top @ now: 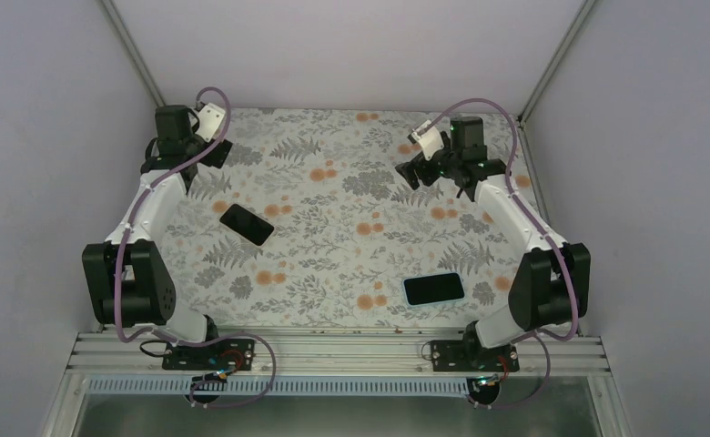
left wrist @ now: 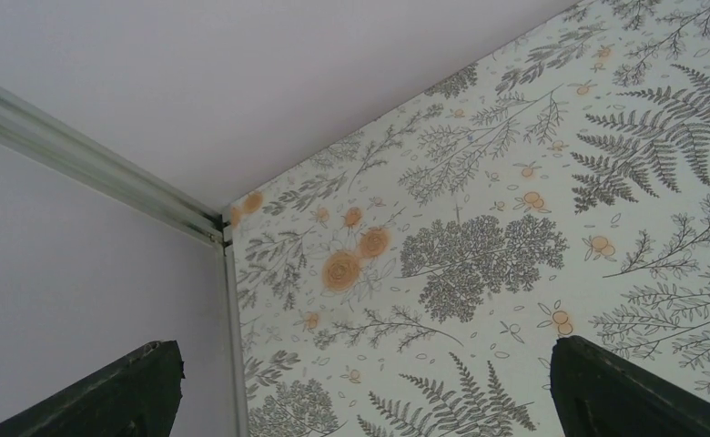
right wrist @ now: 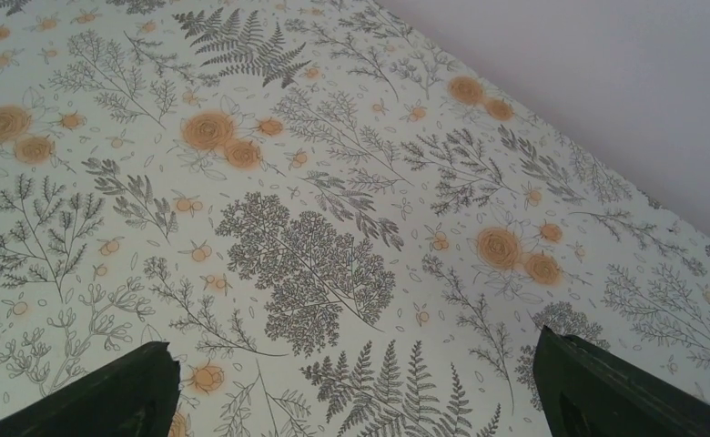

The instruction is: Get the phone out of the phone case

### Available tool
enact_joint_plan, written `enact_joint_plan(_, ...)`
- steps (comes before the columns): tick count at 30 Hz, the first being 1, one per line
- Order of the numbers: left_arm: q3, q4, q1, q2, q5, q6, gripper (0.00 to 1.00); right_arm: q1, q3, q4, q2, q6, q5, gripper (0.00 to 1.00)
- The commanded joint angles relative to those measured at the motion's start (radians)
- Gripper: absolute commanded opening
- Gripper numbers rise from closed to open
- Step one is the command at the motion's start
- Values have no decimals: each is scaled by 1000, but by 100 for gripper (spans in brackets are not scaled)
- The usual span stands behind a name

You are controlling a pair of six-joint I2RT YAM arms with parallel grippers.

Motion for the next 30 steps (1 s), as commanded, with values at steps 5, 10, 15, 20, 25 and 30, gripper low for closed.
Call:
enact_joint_plan(5,27,-20,-7,-22,-4,48,100,10,6,-49,-36,-82,5,100)
enact_joint_plan(10,4,-48,-30,-61,92,113,100,9,-112,-108,-168,-167,19,100)
enact_joint_plan(15,16,-122,-186,-79,121,168,100,8,-312,-327,-448,-376,36,96)
enact_joint_plan(20,100,-203,-453,44,54,171,83,-2,-390,-640,-630,-485,124,43)
enact_joint_plan(25,208,-306,-637,261,96,165,21,-6,-424,-864,-582,-470,258,4)
enact_joint_plan(30,339,-405,-691,411,246,123,2,-12,-433,-906,-606,-502,255,3)
